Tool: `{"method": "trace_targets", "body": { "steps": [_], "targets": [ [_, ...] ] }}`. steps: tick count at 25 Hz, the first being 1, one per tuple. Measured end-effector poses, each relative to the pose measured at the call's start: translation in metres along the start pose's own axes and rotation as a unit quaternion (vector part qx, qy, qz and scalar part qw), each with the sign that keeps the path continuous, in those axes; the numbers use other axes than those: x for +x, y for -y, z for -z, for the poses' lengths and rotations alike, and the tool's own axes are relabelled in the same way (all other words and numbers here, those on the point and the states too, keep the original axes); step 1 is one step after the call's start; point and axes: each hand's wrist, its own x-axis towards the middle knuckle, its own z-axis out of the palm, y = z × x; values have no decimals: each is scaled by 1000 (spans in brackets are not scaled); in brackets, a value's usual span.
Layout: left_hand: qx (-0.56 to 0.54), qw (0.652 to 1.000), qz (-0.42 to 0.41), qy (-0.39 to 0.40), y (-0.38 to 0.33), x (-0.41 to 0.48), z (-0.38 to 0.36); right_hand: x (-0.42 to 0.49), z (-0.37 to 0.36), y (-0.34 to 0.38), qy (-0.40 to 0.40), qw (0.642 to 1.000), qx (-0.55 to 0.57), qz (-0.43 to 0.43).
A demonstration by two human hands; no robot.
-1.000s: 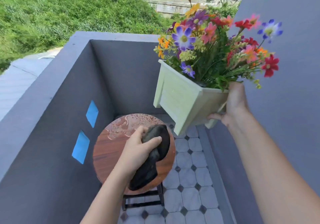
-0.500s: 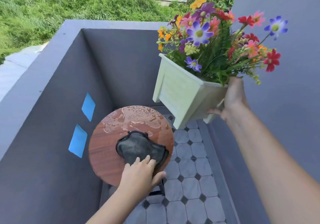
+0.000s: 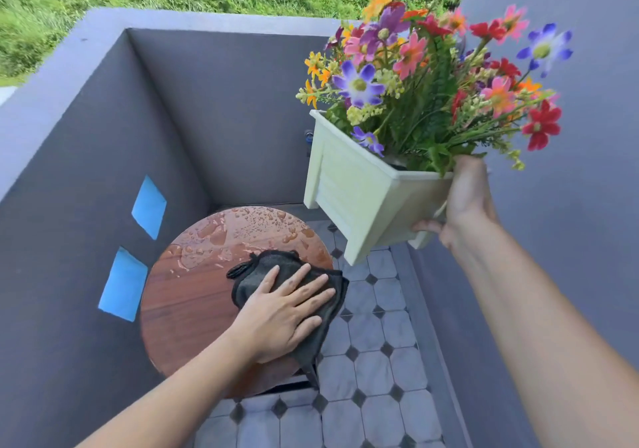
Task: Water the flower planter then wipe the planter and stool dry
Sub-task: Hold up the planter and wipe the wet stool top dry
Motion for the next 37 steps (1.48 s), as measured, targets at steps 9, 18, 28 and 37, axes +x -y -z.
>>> {"method": "trace_targets", "body": {
  "steps": [9, 18, 28, 37],
  "targets": [
    [-86, 949, 303, -20, 35, 79, 16, 18, -12, -6, -47, 999, 3, -8],
    [-148, 844, 515, -28, 103, 34, 21, 12, -23, -6, -66, 998, 6, -21],
    [-165, 787, 592, -46, 34, -62, 19, -12, -51, 0, -59, 998, 6, 5],
    [-170, 816, 551, -44, -64, -76, 7, -22, -48, 3, -56, 998, -5, 19]
  ]
}}
